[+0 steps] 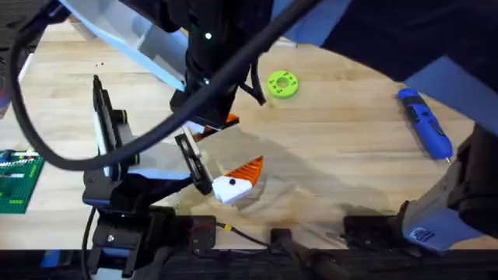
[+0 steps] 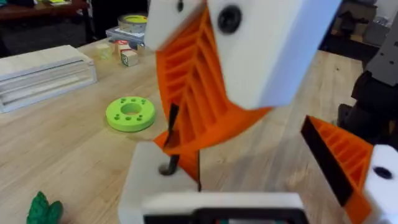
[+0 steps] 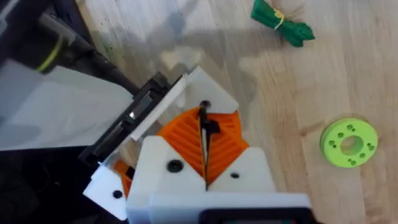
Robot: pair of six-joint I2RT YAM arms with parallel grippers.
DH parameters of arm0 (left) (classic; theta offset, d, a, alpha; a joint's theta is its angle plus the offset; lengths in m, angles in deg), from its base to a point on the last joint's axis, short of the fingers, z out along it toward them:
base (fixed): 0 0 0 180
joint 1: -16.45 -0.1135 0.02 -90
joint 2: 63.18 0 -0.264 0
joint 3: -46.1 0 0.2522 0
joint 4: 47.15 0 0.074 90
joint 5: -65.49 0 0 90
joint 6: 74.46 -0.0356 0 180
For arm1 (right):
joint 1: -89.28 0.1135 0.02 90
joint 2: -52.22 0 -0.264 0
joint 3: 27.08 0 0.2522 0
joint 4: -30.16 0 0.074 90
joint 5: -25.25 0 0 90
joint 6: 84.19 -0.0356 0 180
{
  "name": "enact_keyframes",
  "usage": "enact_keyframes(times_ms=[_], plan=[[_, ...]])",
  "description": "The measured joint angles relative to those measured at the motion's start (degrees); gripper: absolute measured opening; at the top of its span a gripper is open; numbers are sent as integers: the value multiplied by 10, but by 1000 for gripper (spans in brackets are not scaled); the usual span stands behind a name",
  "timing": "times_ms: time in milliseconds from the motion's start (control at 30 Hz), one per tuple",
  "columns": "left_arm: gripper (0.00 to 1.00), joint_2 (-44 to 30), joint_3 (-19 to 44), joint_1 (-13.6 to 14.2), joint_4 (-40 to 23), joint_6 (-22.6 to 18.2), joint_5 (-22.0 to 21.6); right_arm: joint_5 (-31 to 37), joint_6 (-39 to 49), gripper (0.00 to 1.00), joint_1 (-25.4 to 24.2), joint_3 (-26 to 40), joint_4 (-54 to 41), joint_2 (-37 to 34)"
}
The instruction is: Pick up the gripper from the table and insert it into the empty holder that is missing its gripper. Then pick up a screw, insert it into the mounting hole, and use the screwdriver to tighten it. Finally, clean up the table by picking up the vegetable and placing it into the bucket.
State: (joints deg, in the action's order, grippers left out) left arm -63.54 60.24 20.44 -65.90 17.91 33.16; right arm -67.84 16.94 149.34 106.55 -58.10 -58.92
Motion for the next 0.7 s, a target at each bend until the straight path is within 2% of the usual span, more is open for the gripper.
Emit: enact_keyframes(times_ms=[700], plan=[[993,0,0,0,-1,9,0,-4,0,7,-2,8,8,-11]])
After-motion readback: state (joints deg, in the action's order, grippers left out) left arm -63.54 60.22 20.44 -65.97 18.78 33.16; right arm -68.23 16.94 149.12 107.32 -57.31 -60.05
